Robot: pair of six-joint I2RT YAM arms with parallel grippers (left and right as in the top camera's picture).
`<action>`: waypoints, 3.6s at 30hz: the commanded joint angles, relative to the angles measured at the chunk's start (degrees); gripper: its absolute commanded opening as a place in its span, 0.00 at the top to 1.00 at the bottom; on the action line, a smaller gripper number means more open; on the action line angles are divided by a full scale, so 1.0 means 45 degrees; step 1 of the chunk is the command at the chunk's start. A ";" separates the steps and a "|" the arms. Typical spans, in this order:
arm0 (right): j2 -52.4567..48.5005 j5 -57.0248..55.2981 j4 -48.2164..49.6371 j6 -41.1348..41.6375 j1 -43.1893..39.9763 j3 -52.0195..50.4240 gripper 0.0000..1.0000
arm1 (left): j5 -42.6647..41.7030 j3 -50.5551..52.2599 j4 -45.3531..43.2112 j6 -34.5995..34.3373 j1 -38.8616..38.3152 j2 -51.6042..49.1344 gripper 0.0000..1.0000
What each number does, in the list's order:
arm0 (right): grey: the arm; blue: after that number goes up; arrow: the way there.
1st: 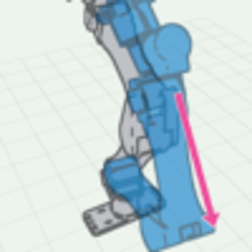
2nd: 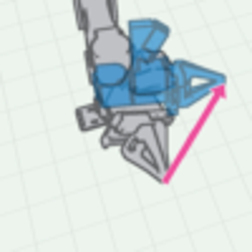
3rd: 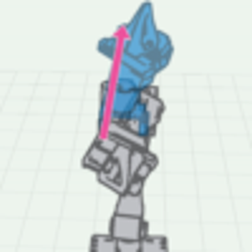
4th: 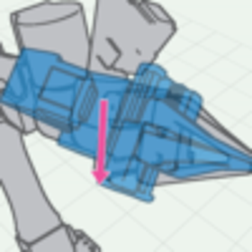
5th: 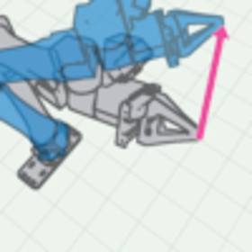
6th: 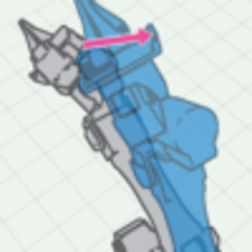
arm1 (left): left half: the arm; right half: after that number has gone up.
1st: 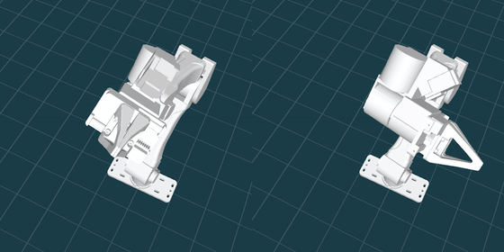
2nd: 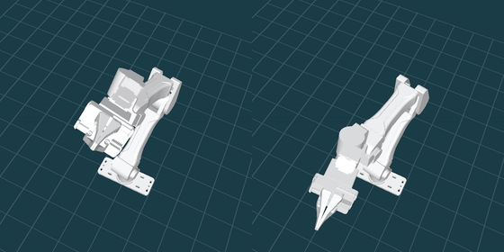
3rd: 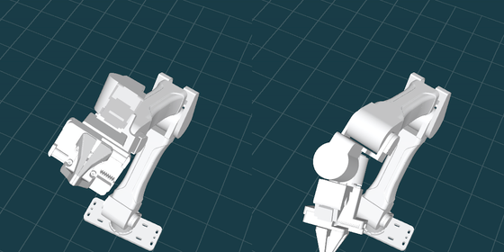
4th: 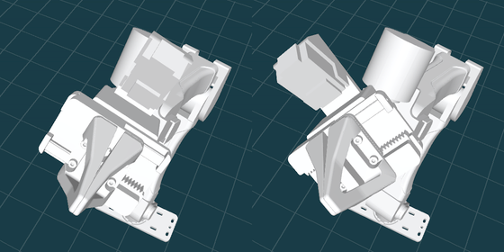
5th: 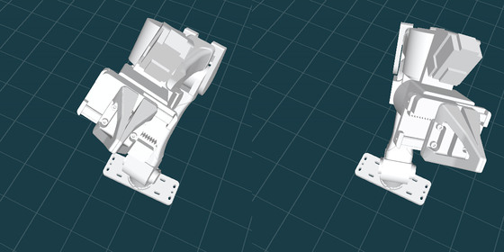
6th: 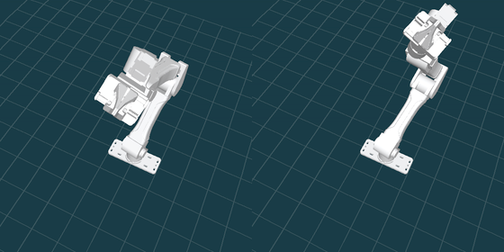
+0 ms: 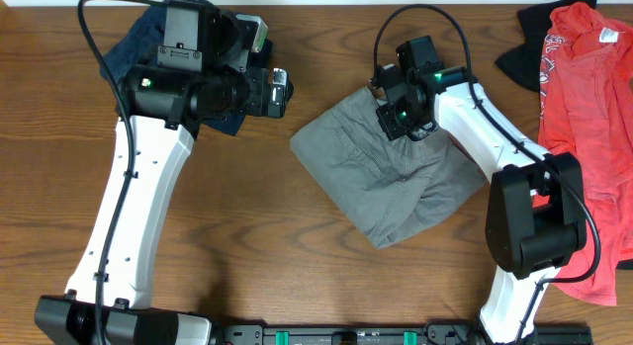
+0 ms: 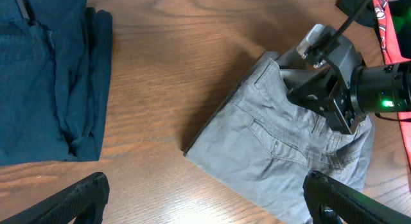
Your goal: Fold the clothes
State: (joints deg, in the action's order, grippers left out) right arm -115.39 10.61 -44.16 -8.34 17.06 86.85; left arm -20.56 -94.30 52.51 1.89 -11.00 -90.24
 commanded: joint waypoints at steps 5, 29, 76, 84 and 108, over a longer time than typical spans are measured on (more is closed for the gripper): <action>0.0903 0.0359 -0.2079 0.1132 -0.0588 0.1608 0.99 | 0.0165 0.0087 -0.0005 -0.0010 0.0015 -0.0316 0.02; 0.0476 0.0355 -0.3881 0.2472 -0.4891 -0.0539 0.78 | 0.0121 0.0087 -0.0005 0.0228 -0.0087 -0.1098 0.02; 0.0729 -0.0607 -0.6528 0.2749 -0.6222 0.4245 0.01 | 0.6169 0.0083 -0.2030 0.8106 -0.3847 -0.7990 0.02; 0.0709 -0.0607 -0.6455 0.2754 -0.6227 0.4231 0.01 | 0.5090 -0.0928 -0.1705 0.5425 -0.3021 -0.7291 0.02; 0.0709 -0.0597 -0.5659 0.2851 -0.6397 0.4231 0.01 | 0.0044 -0.0971 -0.2749 0.4561 -0.7393 -0.8359 0.02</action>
State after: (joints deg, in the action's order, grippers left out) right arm -112.53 8.08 -69.58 3.70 -11.11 106.32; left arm -22.39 -99.68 40.36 21.39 -44.16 -125.03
